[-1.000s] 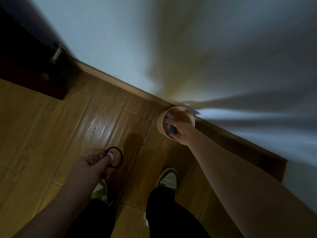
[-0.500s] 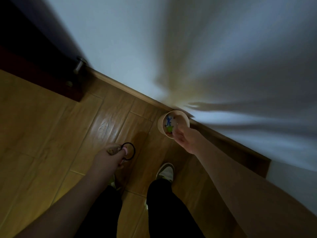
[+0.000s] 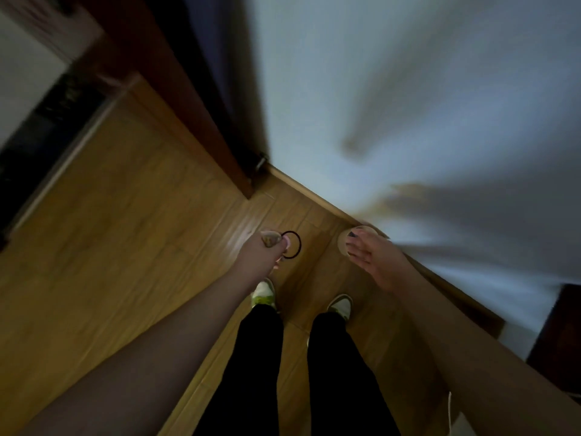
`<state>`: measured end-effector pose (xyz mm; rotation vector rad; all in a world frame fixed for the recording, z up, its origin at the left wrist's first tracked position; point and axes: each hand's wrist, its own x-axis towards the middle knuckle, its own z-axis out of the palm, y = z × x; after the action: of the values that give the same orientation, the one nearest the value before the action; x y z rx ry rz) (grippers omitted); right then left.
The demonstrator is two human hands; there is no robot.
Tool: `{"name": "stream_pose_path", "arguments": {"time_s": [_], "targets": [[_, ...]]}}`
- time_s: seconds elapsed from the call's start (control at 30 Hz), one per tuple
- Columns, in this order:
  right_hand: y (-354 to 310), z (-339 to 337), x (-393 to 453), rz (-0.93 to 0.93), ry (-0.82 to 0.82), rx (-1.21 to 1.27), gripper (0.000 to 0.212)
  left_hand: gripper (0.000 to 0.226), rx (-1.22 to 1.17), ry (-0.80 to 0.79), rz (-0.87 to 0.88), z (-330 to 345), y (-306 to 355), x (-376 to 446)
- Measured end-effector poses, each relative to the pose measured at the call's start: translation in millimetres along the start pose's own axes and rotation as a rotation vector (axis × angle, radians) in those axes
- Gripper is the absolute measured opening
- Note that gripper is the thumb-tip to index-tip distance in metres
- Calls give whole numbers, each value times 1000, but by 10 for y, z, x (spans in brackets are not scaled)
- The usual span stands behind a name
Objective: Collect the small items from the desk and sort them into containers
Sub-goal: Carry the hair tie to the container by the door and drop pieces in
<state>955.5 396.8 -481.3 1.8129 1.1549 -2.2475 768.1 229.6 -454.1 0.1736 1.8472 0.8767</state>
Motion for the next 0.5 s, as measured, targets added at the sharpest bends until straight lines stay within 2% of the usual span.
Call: {"name": "stream_pose_path", "arguments": {"time_s": [0.23, 0.4, 0.5], "targets": [[-414, 376, -925, 1, 16, -90, 21, 13, -167, 52, 2, -642, 344, -930], [-548, 603, -1399, -3, -96, -108, 20, 18, -288, 91, 66, -989, 425, -1583], [-649, 693, -1662, -95, -195, -179, 22, 15, -427, 162, 90, -1113, 380, -1985]]}}
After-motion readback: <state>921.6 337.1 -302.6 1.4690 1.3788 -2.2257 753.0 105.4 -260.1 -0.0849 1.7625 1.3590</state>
